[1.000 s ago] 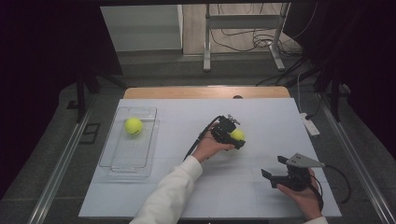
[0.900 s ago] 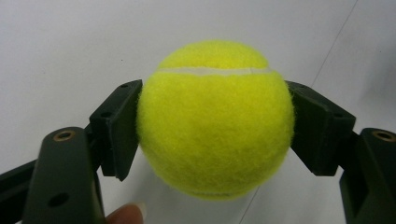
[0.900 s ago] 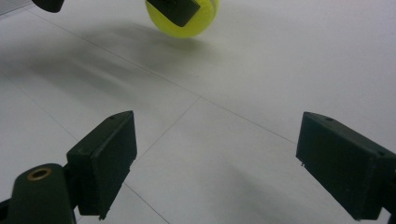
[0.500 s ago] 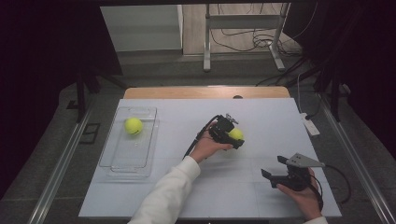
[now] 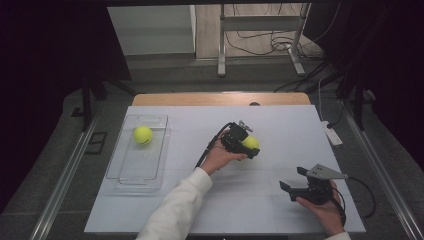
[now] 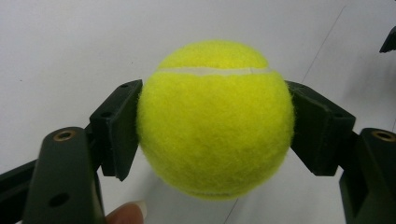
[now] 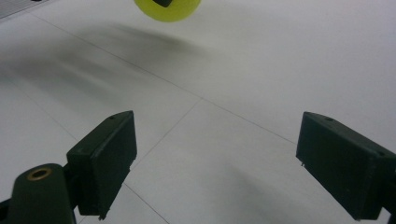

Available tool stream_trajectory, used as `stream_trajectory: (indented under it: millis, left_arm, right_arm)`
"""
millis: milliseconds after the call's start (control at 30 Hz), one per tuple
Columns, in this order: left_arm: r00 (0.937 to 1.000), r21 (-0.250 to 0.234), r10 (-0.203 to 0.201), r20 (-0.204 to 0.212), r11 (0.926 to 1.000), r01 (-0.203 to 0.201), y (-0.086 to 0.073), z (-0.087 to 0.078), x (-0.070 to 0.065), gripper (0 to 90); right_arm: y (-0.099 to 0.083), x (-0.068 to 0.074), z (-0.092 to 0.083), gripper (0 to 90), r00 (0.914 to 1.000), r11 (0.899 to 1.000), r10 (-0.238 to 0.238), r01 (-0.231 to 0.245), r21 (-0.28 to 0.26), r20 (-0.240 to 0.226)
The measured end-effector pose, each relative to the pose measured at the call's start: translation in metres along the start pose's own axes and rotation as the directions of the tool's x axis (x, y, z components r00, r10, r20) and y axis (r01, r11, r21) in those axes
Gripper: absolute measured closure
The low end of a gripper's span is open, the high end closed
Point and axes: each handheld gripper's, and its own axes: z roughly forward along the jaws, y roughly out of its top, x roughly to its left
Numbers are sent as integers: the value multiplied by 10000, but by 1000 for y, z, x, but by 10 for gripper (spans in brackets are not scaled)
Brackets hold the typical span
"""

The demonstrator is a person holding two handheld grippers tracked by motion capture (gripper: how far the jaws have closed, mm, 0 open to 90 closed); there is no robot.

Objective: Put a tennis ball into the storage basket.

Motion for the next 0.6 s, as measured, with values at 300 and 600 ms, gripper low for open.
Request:
stream_trajectory:
  millis: [300, 600]
  left_arm:
    - [10000, -261, 51, -86, 9996, -54, 0, -13, 0, 268]
    - [9999, -643, -62, -119, 9979, 54, -2, -27, 0, 268]
  right_arm:
    - [0, 1, 0, 129, 10000, 10000, -17, 17, 6, 19]
    - [0, 1, 0, 130, 10000, 10000, -27, 27, 60, 46]
